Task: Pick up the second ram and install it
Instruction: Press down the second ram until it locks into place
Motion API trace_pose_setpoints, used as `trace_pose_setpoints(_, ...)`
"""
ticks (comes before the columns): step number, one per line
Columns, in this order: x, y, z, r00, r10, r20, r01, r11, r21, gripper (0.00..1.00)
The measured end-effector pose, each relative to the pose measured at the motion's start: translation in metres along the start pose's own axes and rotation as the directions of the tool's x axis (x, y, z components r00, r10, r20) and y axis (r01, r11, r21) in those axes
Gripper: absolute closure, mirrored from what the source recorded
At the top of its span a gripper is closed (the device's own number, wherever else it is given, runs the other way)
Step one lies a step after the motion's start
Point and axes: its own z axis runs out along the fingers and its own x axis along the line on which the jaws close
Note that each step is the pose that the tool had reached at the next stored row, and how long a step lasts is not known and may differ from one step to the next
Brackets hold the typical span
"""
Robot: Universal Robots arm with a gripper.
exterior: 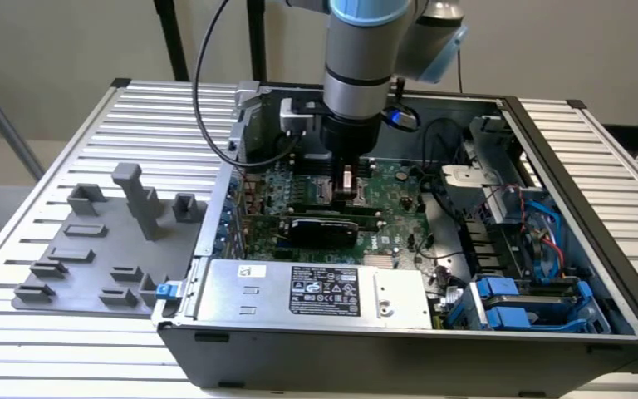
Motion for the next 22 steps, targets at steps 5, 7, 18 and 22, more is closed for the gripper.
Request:
trace_pose_setpoints(5,0.000,-0.0001,-0.0026,1.0000,0.001,0.0026,-0.001,1.0000,0.0001,1.00)
trace_pose_setpoints(7,0.000,0.0001,-0.0113,1.0000,0.001,0.0013,-0.001,1.0000,-0.0015,1.00)
trace_pose_setpoints(18,0.000,0.0001,-0.0208,1.0000,0.001,0.0013,-0.001,1.0000,-0.0046,1.00)
trace_pose_setpoints(22,0.000,0.0001,-0.0208,1.0000,0.001,0.0013,-0.001,1.0000,-0.0046,1.00)
